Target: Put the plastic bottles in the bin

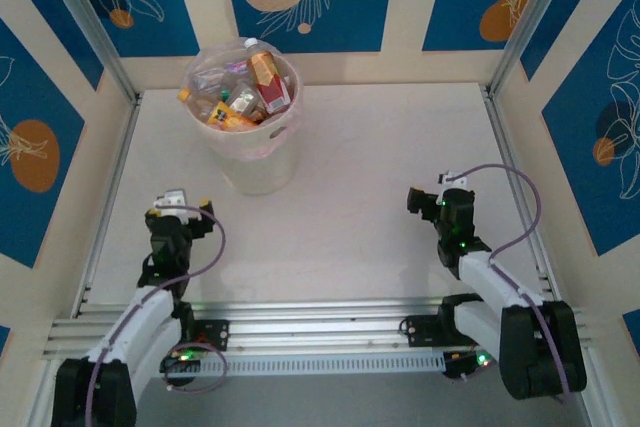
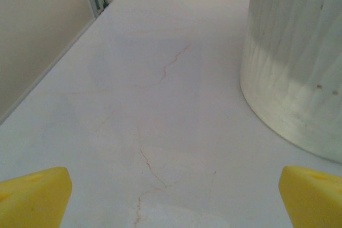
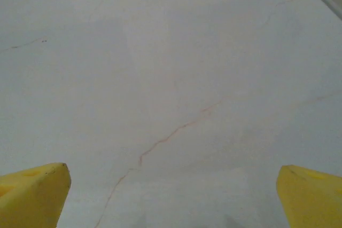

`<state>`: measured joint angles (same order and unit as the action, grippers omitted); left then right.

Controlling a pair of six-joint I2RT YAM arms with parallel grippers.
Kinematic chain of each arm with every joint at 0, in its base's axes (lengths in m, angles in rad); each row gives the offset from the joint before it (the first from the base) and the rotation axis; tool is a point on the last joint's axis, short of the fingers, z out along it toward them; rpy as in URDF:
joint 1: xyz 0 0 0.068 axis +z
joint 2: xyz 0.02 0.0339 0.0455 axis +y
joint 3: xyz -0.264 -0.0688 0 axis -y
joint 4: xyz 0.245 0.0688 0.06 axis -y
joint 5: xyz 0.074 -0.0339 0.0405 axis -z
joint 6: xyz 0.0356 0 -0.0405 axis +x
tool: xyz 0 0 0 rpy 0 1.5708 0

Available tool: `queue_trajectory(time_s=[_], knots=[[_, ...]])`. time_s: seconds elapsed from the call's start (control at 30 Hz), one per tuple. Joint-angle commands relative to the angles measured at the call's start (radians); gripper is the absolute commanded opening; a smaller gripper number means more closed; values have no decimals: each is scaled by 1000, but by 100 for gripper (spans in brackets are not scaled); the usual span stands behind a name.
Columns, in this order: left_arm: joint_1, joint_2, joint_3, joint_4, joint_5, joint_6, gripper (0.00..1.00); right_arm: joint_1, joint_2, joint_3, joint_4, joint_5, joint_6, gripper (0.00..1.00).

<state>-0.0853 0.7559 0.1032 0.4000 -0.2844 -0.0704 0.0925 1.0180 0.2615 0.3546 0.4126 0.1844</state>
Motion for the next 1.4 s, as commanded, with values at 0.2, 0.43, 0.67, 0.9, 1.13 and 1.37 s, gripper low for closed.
queue_trajectory(time_s=[0.2, 0.43, 0.67, 0.9, 1.13, 1.37], knots=[[12, 247, 53, 270, 100, 72, 99, -22, 194, 56, 265, -121, -72, 99], [19, 403, 100, 382, 144, 87, 100, -63, 275, 89, 332, -209, -82, 99], [32, 500, 136, 451, 175, 72, 100, -88, 247, 84, 295, -240, -76, 99], [37, 627, 173, 529, 192, 68, 99, -86, 172, 43, 267, -265, -55, 99], [42, 751, 208, 575, 200, 62, 99, -78, 193, 50, 282, -302, -52, 99], [42, 777, 270, 482, 214, 70, 99, -79, 261, 82, 328, -313, -81, 99]])
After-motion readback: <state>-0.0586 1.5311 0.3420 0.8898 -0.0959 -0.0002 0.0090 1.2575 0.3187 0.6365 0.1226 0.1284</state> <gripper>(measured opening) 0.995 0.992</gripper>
